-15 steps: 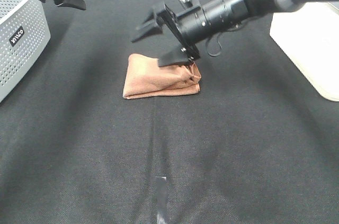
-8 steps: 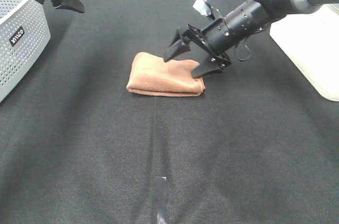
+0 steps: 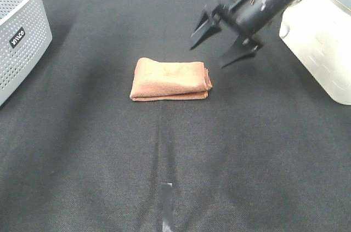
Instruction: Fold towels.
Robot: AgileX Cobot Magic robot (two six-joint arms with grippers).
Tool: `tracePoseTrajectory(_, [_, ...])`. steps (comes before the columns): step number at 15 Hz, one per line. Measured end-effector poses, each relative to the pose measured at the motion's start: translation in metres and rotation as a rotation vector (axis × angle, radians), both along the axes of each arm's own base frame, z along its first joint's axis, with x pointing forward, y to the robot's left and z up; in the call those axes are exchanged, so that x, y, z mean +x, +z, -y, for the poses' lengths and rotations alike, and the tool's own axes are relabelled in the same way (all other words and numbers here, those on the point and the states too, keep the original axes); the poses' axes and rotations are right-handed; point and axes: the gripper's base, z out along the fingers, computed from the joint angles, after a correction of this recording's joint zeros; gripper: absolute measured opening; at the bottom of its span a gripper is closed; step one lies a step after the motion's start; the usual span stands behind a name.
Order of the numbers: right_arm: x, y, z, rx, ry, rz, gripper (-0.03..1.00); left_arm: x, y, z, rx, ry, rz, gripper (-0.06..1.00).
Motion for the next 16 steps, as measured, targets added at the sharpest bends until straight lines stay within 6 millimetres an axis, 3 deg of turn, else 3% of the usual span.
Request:
tracePoseTrajectory(3, [-0.005,0.022,0.006,-0.061,-0.017,0.035,0.97,-0.017,0.022,-0.005,0.041,-0.016,-0.003,0.74])
tracePoseTrajectory(8, [-0.032,0.092,0.032,-0.316,-0.113,0.172,0.97,-0.073,0.084,-0.026,0.161,-0.018,0.035,0.74])
tracePoseTrajectory(10, [-0.055,0.118,0.042,-0.371,-0.145,0.214,0.97,-0.097,0.103,-0.033,0.177,-0.007,0.083,0.74])
tracePoseTrajectory(11, [-0.079,0.131,0.047,-0.383,-0.152,0.224,0.97,-0.118,0.108,-0.039,0.197,-0.001,0.09,0.74])
tracePoseTrajectory(15, [-0.164,0.144,0.061,-0.388,-0.15,0.212,0.97,-0.201,0.095,-0.056,0.226,-0.018,0.06,0.74])
tracePoseTrajectory(16, [-0.164,0.144,0.061,-0.388,-0.15,0.212,0.97,-0.201,0.095,-0.056,0.226,-0.018,0.06,0.74])
